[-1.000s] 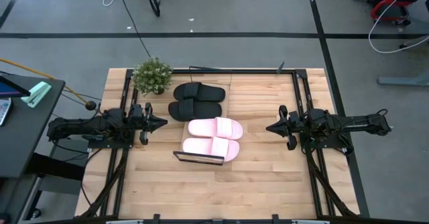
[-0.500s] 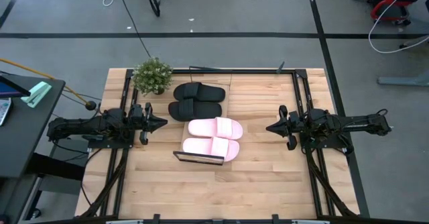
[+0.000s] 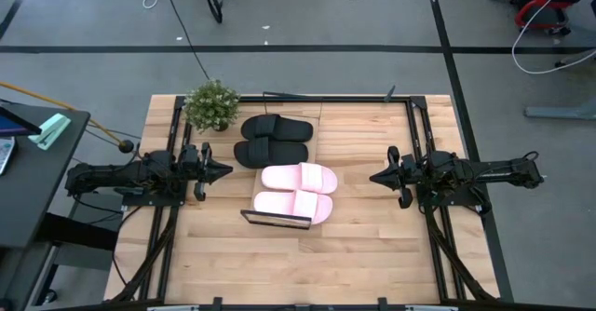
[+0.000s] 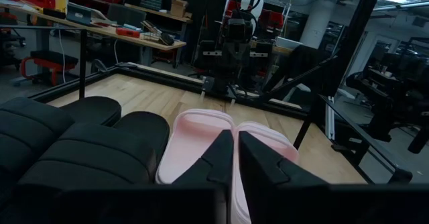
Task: Pick and place slides into the shelf
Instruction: Return to Home Position
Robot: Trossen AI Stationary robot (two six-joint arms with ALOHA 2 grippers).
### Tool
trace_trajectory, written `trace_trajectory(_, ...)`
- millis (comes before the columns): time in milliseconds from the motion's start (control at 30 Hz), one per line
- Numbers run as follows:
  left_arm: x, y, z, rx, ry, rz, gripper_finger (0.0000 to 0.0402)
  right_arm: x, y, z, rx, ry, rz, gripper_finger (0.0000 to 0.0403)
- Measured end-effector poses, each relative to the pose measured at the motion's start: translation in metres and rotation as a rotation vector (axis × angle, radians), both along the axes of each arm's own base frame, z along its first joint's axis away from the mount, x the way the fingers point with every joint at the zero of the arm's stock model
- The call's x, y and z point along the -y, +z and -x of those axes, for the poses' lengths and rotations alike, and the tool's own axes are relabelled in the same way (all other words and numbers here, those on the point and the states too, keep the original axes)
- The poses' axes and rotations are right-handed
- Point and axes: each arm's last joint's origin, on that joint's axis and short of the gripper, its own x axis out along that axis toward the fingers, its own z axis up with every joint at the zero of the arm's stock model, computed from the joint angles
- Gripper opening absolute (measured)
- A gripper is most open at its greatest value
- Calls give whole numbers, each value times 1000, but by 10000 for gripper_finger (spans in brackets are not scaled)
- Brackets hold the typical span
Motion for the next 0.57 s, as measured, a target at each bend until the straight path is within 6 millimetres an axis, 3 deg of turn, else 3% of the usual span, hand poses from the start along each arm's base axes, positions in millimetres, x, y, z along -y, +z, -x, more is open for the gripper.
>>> trace_trajectory(567,0,0,0,1,0,0,26,0,0,0,0,0,0,16)
